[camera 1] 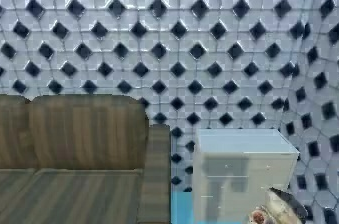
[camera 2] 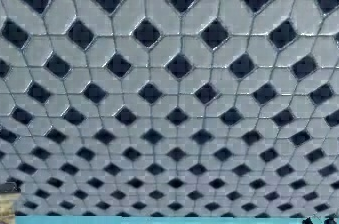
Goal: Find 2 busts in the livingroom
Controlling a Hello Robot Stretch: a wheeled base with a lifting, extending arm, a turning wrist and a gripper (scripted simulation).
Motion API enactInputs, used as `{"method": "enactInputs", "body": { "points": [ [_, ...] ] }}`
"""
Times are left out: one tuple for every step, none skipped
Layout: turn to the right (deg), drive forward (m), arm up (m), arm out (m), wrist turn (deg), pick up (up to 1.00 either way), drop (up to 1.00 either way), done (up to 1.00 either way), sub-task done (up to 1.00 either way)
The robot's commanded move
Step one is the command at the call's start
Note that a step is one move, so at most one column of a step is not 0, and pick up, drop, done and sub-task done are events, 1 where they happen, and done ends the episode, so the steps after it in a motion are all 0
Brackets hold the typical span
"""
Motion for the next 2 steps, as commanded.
{"method": "enactInputs", "body": {
  "points": [
    [39.0,0.00,0.00,0.00,0.0,0.00,0.00,0.00,0.00],
    [0.0,0.00,0.00,0.00,0.0,0.00,0.00,1.00,0.00]
  ]
}}
